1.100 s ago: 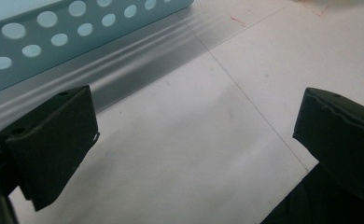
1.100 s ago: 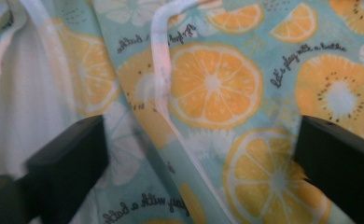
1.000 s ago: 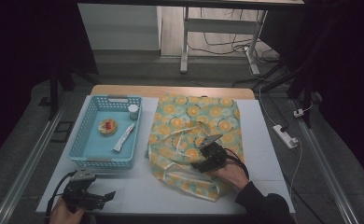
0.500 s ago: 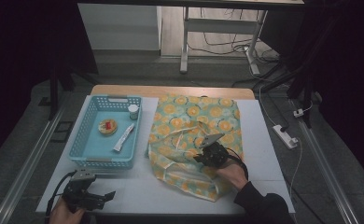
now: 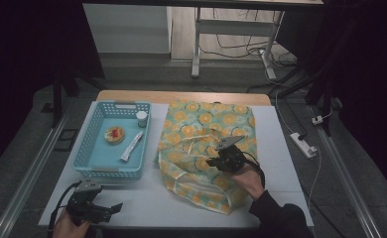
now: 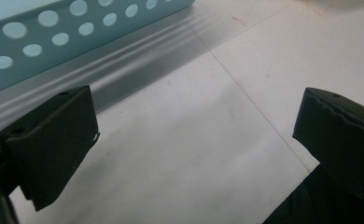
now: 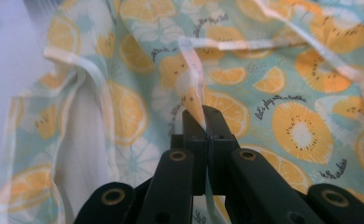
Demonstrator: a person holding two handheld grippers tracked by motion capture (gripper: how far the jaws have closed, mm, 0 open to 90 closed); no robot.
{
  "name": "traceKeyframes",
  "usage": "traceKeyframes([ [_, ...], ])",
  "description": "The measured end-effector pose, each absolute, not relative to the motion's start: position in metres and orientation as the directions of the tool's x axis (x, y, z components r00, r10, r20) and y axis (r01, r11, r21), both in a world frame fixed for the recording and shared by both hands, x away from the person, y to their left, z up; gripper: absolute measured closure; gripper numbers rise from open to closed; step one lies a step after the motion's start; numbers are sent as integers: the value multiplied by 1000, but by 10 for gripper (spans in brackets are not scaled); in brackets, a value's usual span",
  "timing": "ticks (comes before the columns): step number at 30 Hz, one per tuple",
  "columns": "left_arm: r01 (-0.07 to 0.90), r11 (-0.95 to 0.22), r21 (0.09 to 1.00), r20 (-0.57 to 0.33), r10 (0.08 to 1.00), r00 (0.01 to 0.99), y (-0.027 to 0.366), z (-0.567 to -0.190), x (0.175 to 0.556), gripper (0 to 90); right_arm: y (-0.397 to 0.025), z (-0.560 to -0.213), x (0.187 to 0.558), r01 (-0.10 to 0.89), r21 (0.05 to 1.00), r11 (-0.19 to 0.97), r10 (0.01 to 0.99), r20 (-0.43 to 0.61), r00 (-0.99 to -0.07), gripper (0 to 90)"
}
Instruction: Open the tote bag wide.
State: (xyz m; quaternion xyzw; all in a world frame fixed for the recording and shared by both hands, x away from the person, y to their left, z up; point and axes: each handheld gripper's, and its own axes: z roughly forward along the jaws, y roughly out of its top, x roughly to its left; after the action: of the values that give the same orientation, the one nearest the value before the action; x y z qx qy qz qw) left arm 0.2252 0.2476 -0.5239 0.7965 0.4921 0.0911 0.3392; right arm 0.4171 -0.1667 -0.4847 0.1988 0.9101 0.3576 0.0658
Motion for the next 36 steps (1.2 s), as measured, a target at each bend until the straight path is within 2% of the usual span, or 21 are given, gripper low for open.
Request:
traceKeyframes([
  [20, 722, -287, 629, -188, 846, 499, 247, -524, 226, 2, -163, -453, 423, 338, 721, 605, 437, 54, -898, 896],
  [31, 725, -279, 630, -195, 846, 496, 248, -524, 226, 2, -157, -434, 427, 289, 745, 601, 432, 2, -902, 896],
  [36, 726, -279, 629, -196, 847, 495, 248, -524, 226, 2, -157, -427, 431, 303, 762, 572, 447, 20, -894, 896],
])
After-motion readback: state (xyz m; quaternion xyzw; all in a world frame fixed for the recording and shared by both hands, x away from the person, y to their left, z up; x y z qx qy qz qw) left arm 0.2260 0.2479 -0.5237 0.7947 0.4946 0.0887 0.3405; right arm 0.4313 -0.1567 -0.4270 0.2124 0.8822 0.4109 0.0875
